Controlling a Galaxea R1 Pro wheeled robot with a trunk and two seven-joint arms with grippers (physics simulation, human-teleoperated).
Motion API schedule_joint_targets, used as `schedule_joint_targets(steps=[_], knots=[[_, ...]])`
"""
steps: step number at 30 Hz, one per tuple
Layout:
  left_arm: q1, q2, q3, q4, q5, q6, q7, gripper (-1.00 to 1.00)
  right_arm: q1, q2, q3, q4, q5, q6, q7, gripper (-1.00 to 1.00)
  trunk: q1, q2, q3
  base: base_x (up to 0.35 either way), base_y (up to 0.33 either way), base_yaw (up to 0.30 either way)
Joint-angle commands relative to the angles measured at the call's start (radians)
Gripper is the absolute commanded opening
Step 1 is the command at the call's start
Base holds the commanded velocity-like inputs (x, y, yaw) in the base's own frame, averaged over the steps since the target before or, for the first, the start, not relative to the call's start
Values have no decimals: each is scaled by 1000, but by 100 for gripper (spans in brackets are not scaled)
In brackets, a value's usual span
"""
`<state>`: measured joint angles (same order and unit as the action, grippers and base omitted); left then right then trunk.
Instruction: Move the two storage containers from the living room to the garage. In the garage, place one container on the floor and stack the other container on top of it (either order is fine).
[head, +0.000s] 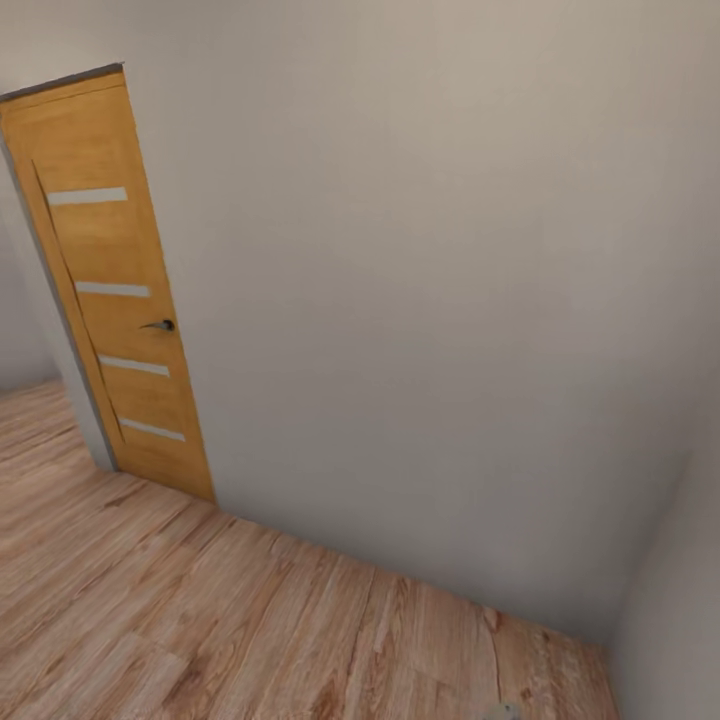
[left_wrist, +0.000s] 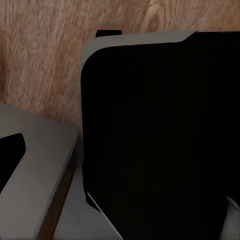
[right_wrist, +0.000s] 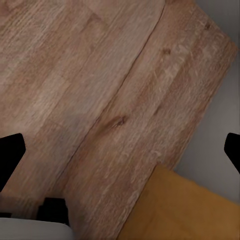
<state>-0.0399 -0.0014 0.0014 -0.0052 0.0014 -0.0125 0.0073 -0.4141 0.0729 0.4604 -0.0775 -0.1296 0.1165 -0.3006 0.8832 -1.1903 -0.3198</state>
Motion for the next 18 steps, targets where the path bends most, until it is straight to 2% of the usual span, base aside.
schedule_joint_targets(steps=[1, 5, 15, 18], knots=[[-1, 0, 0, 1, 0, -1, 1, 100, 0, 0, 9, -2, -10, 6, -5, 100, 0, -1, -2, 0, 0, 278], [-1, 0, -1, 1, -3, -1, 1, 100, 0, 0, 9, -2, -10, 6, -5, 100, 0, -1, -3, 32, -42, 172], [-1, 0, 0, 1, 0, -1, 2, 100, 0, 0, 9, -2, -10, 6, -5, 100, 0, -1, -3, 162, -230, 18], [-1, 0, 0, 1, 1, -1, 2, 100, 0, -1, 9, -2, -10, 6, -5, 100, 0, -1, -4, 118, -130, 150]])
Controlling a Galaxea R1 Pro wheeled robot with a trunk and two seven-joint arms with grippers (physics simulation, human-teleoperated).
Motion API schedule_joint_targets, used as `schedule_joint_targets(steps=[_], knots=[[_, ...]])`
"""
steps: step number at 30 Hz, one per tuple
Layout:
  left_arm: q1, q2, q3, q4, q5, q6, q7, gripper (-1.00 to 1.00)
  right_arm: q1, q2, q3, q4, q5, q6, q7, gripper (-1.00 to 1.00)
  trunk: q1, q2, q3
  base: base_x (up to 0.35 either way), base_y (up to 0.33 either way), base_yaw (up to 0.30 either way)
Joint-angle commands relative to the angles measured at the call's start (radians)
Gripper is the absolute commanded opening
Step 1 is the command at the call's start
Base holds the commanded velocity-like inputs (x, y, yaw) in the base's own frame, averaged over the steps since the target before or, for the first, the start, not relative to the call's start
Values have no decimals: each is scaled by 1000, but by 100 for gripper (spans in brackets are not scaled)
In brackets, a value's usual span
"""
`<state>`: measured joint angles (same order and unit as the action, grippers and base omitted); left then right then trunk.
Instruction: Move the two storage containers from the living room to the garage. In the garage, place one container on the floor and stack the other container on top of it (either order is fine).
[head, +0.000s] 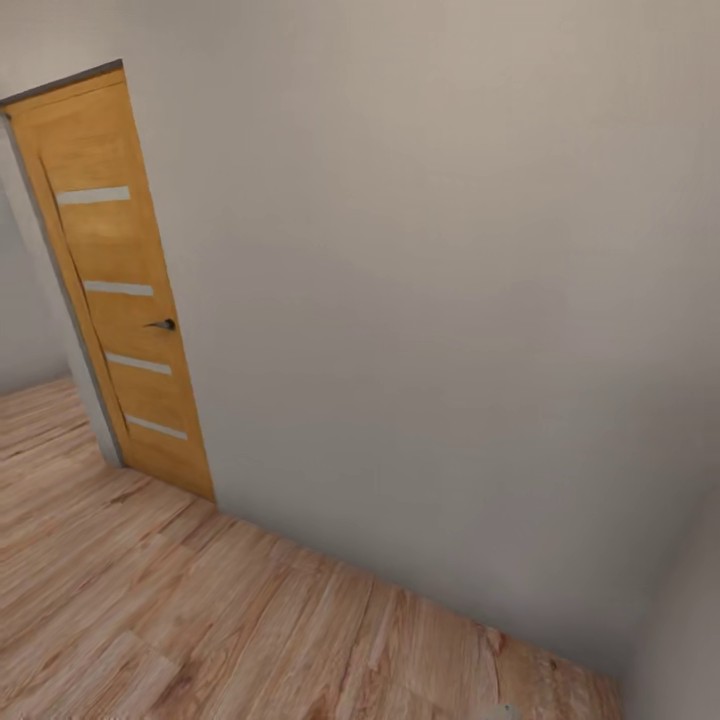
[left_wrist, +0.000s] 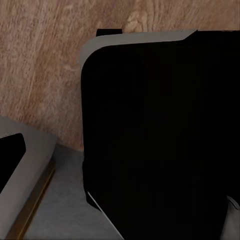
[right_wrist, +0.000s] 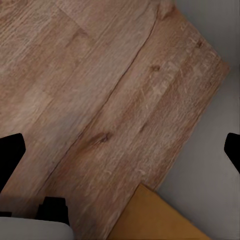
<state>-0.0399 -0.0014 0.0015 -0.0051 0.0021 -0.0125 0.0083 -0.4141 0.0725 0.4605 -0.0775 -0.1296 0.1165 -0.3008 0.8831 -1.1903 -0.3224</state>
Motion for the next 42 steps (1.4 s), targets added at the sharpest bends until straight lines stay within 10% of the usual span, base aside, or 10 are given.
schedule_joint_targets(steps=[1, 42], knots=[[0, 0, 0, 0, 0, -1, 1, 100, 0, 0, 9, -2, -10, 6, -4, 100, 0, -1, -2, 48, -51, 228], [0, 0, 0, 0, 1, -1, 1, 100, 0, 0, 9, -1, -10, 6, -4, 100, 0, -1, -20, 184, -3, 238]])
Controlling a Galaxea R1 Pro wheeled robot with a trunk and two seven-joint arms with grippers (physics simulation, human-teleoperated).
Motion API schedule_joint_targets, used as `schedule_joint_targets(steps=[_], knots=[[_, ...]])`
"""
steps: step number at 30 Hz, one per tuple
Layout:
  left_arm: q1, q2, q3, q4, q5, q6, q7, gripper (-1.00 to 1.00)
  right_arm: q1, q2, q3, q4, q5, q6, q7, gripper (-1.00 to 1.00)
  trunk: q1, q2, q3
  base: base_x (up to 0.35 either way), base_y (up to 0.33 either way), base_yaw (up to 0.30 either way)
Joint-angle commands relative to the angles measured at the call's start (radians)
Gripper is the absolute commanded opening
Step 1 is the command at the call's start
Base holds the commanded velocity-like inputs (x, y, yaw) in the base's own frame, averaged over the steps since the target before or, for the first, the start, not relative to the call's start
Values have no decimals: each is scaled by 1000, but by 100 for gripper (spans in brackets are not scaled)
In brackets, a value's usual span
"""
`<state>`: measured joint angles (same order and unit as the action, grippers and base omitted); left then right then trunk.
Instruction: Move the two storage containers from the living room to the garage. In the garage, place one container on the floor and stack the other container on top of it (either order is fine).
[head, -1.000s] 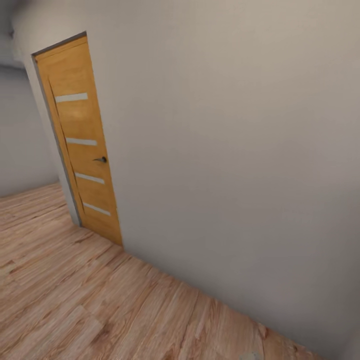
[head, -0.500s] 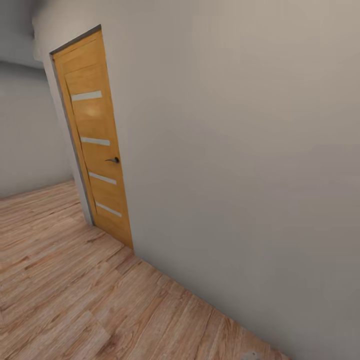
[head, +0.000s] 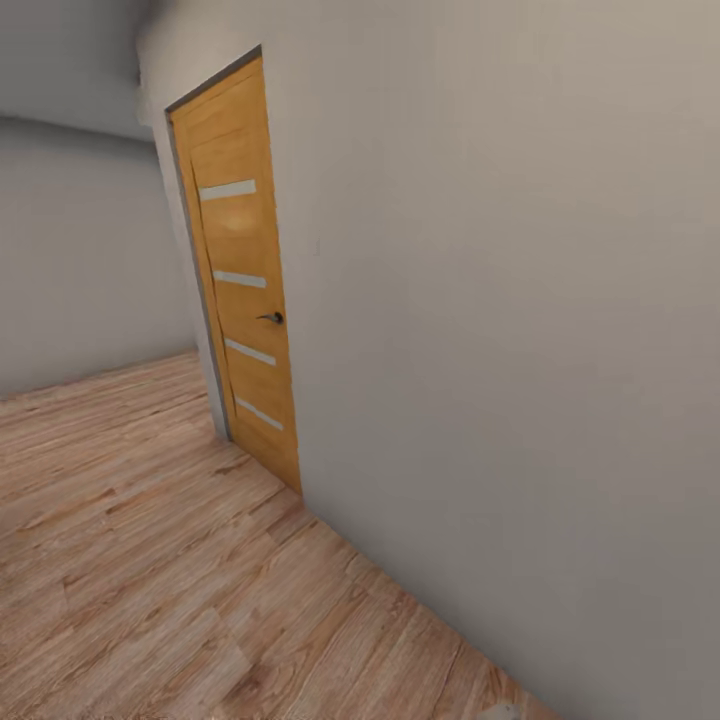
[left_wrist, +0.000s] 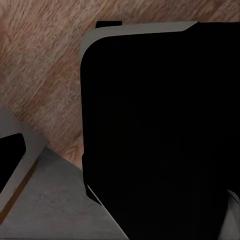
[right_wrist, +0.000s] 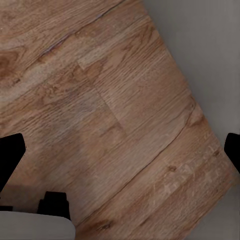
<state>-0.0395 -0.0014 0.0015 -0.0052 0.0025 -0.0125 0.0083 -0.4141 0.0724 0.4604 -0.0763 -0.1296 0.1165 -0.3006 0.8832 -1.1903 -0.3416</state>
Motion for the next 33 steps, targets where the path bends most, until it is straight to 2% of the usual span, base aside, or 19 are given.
schedule_joint_targets(steps=[1, 17, 33], knots=[[-1, 0, 0, 1, 0, -1, 1, 100, 0, 0, 9, -2, -10, 6, -5, 100, 0, -1, -2, 3, 0, 279], [-1, 0, -1, 1, -5, -1, 1, 100, 0, -1, 8, 23, -10, 6, -6, 100, 0, -1, -8, 0, 0, 257], [-1, 0, 0, 1, -2, -1, 3, 100, 0, -7, 8, 26, -7, 6, -6, 100, 0, -1, -8, 0, 0, 20]])
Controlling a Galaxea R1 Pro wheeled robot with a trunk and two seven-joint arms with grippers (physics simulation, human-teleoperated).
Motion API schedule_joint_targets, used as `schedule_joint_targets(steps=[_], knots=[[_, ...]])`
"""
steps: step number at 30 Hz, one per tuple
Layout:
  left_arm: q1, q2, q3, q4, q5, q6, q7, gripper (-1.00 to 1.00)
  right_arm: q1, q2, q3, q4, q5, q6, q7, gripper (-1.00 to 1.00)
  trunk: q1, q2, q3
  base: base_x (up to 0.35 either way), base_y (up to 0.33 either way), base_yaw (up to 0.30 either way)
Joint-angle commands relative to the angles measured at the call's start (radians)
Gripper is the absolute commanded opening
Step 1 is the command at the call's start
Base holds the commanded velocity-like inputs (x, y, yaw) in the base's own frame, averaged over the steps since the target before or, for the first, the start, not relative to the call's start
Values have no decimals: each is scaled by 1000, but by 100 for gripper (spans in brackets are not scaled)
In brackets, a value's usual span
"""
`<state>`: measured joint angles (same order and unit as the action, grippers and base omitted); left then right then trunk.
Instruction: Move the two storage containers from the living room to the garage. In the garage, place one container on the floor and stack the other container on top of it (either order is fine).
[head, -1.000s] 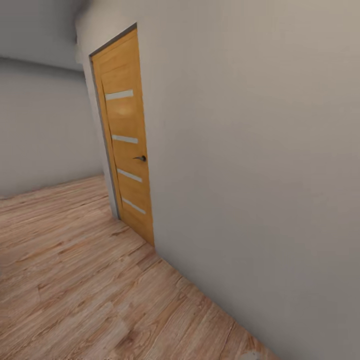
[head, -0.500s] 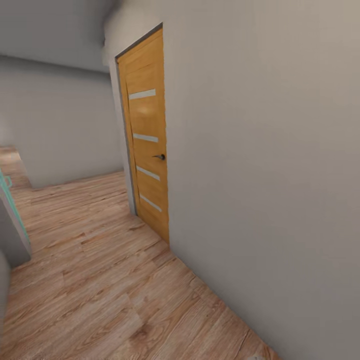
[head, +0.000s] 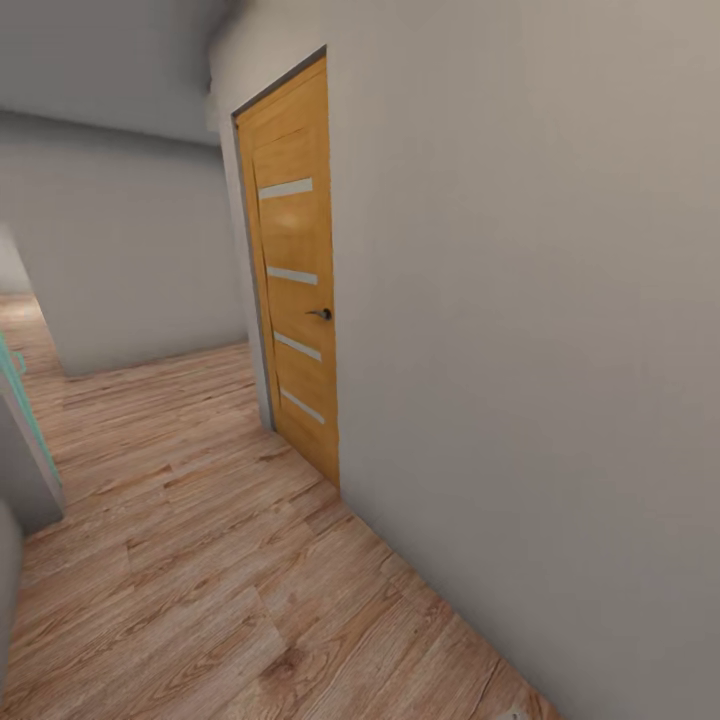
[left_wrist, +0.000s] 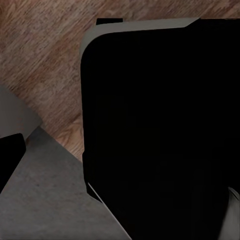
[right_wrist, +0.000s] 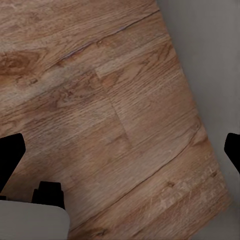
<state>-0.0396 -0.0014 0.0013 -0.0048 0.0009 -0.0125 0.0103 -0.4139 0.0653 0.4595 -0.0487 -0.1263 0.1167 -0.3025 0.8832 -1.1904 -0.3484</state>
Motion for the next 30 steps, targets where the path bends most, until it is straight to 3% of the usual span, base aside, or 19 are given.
schedule_joint_targets(steps=[1, 18, 30], knots=[[0, 0, 0, 0, 0, -1, 2, 100, 0, 0, 9, -2, -10, 6, -4, 100, 0, -1, -1, 0, 0, 0], [0, 0, 1, 0, 1, -1, -5, 100, 0, 0, 9, -2, -12, 6, -4, 100, 0, -1, -1, 14, 0, 0], [0, 0, 2, 0, 0, -1, -5, 100, 0, 5, 9, -1, -12, 6, -3, 100, 0, -1, -1, 293, 0, 0]])
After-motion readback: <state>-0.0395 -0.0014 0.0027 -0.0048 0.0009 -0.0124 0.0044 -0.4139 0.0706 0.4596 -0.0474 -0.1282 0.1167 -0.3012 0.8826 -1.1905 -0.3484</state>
